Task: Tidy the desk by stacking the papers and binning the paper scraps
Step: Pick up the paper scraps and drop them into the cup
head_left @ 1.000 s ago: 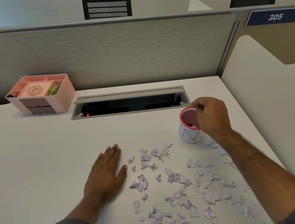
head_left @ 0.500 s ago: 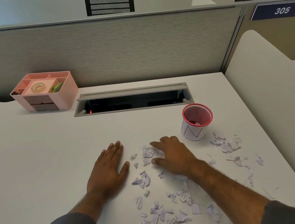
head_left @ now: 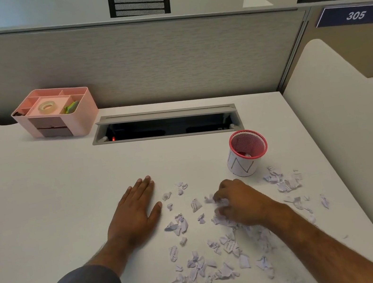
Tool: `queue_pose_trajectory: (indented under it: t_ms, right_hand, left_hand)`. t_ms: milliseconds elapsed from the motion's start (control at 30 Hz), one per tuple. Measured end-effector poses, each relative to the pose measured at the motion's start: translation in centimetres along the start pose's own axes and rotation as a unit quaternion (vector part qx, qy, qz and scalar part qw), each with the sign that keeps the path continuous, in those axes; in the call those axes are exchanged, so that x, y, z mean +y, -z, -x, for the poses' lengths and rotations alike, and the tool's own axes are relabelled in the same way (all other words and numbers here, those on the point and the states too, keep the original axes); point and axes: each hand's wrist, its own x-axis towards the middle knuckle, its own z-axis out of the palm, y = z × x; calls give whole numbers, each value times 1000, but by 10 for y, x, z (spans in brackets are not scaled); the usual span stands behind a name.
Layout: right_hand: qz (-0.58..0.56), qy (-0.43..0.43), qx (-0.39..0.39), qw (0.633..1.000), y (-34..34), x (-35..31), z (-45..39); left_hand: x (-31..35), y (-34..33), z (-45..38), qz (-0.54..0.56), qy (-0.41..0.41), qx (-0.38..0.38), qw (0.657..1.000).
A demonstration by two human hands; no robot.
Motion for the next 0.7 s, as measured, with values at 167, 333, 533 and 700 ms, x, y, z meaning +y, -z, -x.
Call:
queue_pose_trajectory:
  t_ms: [167,333,533,700]
  right_hand:
    - [27,8,16,999,-8,-5,10]
    - [-24,-18,71,997,-15,-5,11]
    - [-129,-50,154,978,9,0,13]
    - [-232,-56,227,944,50,1,18]
  left_hand:
    - [1,0,0,2,-4,0,1000]
    - [1,1,0,2,-3,1,1000]
    - [1,0,0,2,-1,1,1000]
    - [-1,-1,0,1,-1,3,1000]
